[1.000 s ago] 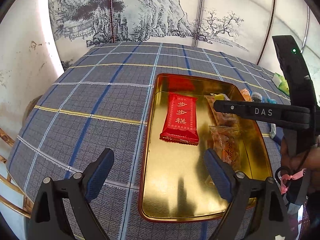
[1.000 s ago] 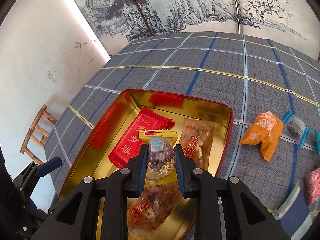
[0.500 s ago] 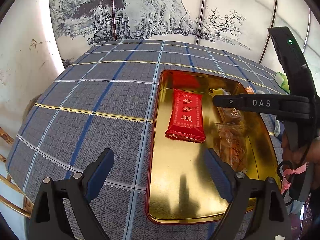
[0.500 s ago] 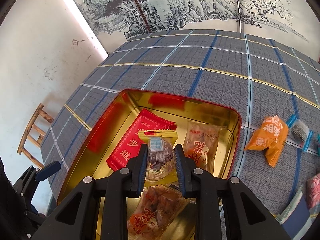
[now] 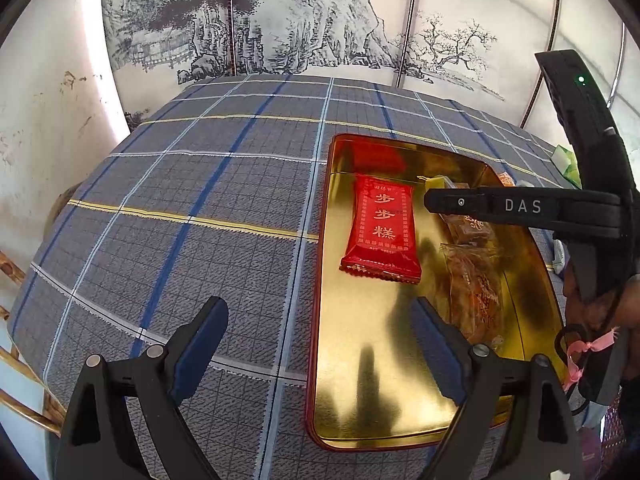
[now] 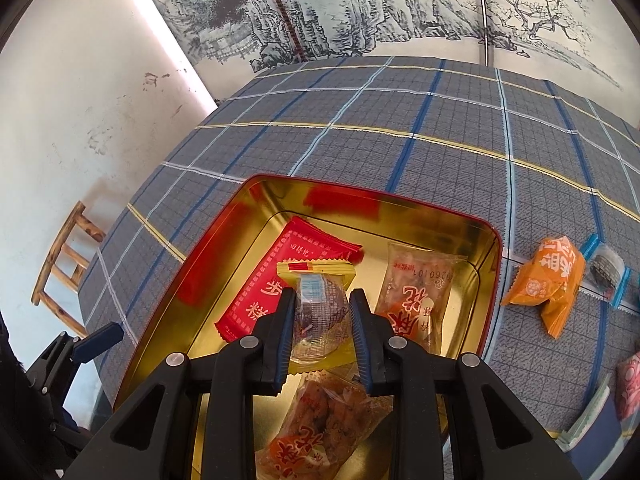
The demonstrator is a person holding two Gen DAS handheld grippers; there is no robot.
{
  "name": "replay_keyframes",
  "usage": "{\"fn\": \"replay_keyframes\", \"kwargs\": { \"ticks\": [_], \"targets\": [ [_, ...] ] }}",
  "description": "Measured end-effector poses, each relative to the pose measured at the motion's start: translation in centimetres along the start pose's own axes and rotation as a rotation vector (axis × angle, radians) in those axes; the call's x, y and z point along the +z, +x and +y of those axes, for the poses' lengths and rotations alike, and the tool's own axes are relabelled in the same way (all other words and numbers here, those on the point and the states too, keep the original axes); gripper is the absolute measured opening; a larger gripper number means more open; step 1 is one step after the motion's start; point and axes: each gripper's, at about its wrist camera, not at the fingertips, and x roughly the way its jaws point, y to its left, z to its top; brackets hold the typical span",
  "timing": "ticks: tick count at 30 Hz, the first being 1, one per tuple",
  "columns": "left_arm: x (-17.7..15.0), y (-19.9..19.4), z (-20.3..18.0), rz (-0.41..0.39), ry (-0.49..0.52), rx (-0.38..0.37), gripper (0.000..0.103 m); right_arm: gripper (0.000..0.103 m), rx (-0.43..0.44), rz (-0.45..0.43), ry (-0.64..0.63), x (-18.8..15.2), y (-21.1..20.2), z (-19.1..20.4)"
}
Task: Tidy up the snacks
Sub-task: 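Lower the yellow-wrapped cake into the gold tin and open the right gripper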
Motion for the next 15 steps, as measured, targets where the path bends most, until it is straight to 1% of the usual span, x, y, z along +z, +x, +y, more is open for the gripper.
{"fn": "replay_keyframes", "kwargs": {
  "ticks": [15],
  "targets": [
    [-0.37, 0.32, -0.02, 0.011, -0.001, -0.004, 0.089, 0.03, 0.005, -0.014, 0.016, 0.03, -0.06, -0.02]
  ]
}}
